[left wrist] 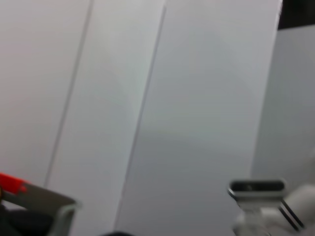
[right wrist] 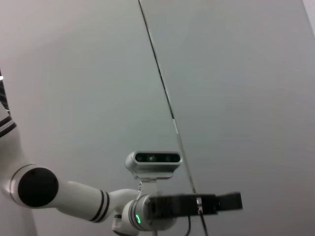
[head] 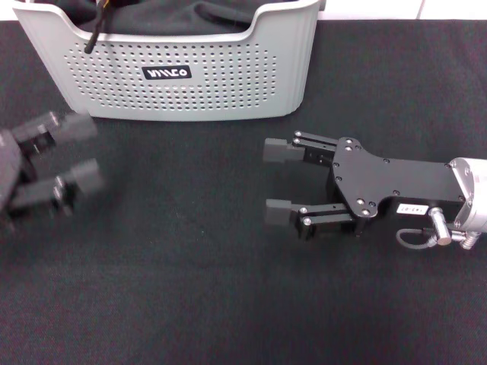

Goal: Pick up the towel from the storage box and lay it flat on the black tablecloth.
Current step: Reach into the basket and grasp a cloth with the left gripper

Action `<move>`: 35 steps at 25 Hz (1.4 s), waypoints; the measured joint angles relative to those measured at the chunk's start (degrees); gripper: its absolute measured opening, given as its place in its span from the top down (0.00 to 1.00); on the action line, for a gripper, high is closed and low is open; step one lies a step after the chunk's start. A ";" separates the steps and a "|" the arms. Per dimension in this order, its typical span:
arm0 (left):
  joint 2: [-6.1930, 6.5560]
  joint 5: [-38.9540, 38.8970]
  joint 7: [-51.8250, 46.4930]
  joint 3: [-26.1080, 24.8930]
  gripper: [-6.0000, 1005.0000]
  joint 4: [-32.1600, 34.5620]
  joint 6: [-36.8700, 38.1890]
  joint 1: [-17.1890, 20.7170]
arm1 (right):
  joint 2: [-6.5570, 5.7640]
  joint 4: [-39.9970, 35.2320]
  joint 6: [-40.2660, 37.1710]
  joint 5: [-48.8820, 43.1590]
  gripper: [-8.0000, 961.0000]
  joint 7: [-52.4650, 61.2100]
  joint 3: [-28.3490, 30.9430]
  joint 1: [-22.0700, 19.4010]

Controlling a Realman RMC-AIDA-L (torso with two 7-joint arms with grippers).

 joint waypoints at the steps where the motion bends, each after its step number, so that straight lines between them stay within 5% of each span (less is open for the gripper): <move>1: -0.09 0.00 -1.61 -1.57 0.19 0.13 -0.01 -0.43 | 0.07 0.13 0.10 0.00 0.10 -0.16 0.31 -0.15; 6: -1.35 0.05 -9.43 -9.13 0.20 4.76 -1.27 -3.36 | 0.25 0.90 1.01 0.03 0.10 -1.15 2.01 -1.27; 13: -9.21 3.65 -14.11 -11.72 0.22 33.08 -12.42 -3.86 | 0.40 1.28 3.61 0.07 0.10 -3.53 4.56 -3.81; 15: -10.78 6.67 -16.08 -10.47 0.31 41.90 -16.03 -3.73 | 0.30 2.15 4.24 0.03 0.10 -4.09 6.91 -5.13; 18: -10.80 11.30 -21.31 -5.68 0.44 50.86 -21.69 -3.61 | -0.34 3.01 4.38 -0.03 0.10 -4.72 10.00 -7.32; 23: -10.83 20.96 -26.28 0.62 0.49 61.17 -29.08 -2.78 | -1.38 3.77 4.39 0.02 0.10 -5.17 13.41 -10.58; 29: -10.98 30.77 -27.50 10.51 0.54 73.69 -34.06 2.83 | -1.63 3.95 5.53 0.20 0.10 -5.17 14.90 -12.15; 35: -10.83 32.38 -33.77 12.91 0.54 78.43 -34.62 7.47 | -1.10 3.98 6.44 0.27 0.10 -5.17 15.25 -12.28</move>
